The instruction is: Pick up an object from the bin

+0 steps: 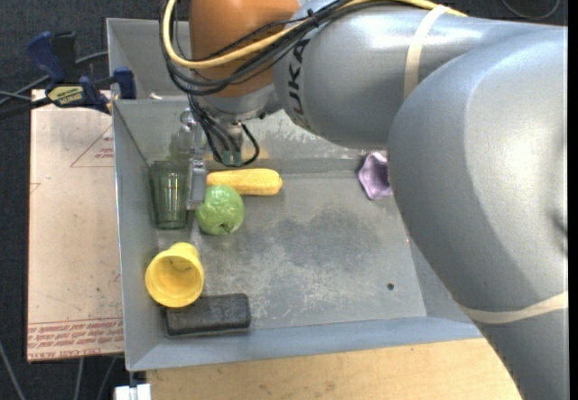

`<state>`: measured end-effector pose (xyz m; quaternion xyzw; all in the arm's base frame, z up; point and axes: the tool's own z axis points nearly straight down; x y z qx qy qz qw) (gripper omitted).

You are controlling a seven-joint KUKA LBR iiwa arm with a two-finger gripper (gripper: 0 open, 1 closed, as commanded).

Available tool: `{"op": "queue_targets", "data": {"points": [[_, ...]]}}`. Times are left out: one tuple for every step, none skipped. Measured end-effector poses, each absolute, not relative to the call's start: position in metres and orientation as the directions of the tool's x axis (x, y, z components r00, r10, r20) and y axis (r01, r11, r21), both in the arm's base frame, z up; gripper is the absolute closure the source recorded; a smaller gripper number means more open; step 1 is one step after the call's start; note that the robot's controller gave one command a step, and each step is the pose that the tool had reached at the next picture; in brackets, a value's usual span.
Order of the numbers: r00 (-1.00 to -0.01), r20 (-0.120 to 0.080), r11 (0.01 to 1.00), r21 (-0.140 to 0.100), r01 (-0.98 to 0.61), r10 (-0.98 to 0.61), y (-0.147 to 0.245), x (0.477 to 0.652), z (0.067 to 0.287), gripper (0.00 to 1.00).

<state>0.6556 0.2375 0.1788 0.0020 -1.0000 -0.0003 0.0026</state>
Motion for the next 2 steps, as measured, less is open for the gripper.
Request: {"op": "queue_targets", "data": {"points": [[-1.0,-0.002,1.0,0.002,-0.001,-0.001,0.236,0.657,0.185,0.0],[-0.997,-0.001,0.997,0.003,-0.074,-0.074,0.186,0.64,0.154,0.0]]}}
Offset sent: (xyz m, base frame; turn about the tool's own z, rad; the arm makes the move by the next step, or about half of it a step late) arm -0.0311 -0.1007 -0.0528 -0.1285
